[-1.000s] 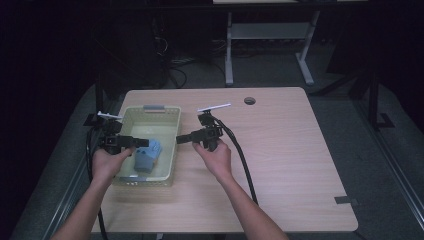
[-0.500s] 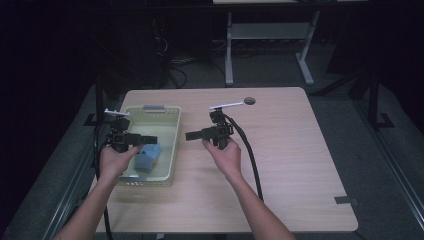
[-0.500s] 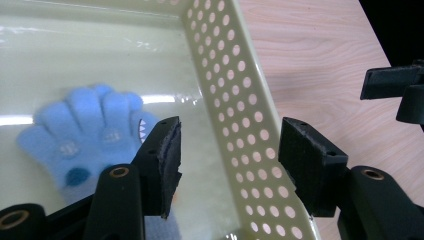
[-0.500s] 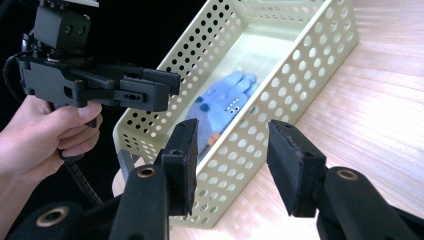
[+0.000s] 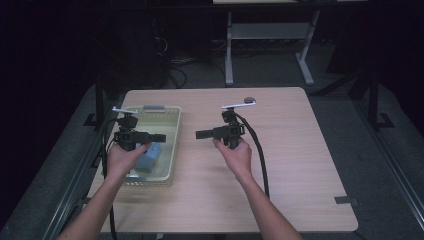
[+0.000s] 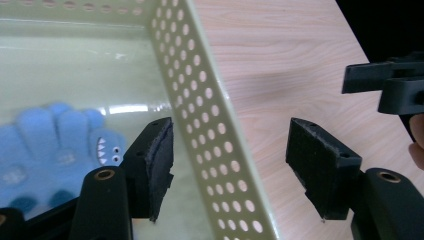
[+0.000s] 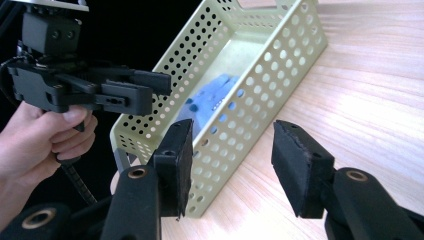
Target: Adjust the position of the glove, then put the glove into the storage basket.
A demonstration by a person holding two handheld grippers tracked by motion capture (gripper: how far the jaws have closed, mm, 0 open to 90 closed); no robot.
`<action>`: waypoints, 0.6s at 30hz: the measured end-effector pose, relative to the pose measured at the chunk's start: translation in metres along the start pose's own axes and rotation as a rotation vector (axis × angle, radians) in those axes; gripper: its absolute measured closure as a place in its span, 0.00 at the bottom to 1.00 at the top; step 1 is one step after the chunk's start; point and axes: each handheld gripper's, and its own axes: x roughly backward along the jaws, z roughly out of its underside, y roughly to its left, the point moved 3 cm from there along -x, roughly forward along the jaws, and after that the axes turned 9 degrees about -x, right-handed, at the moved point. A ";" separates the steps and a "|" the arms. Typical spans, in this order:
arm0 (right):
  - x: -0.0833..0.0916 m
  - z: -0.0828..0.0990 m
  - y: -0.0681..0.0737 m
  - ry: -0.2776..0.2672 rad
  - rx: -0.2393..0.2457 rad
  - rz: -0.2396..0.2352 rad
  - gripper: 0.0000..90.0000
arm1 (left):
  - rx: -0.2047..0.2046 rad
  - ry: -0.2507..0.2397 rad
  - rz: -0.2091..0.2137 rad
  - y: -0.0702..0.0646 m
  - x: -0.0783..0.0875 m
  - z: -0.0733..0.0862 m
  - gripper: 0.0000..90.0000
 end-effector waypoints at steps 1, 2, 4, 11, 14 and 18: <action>0.001 0.000 0.000 0.001 -0.005 -0.002 0.56 | -0.003 -0.003 0.001 -0.001 0.000 -0.001 0.38; 0.003 0.000 -0.001 -0.001 -0.001 0.001 0.56 | -0.002 -0.006 0.003 -0.001 0.000 -0.001 0.38; 0.007 0.000 -0.001 -0.007 -0.001 0.001 0.56 | -0.008 -0.009 0.005 -0.003 -0.002 -0.003 0.37; 0.019 0.000 -0.005 -0.016 -0.007 0.010 0.56 | -0.026 -0.006 0.021 -0.011 -0.007 -0.004 0.36; 0.024 0.000 -0.008 -0.021 -0.012 0.013 0.56 | -0.029 -0.014 0.030 -0.016 -0.009 -0.006 0.36; 0.029 0.002 -0.014 -0.022 -0.012 0.016 0.55 | -0.045 -0.012 0.024 -0.020 -0.012 -0.005 0.36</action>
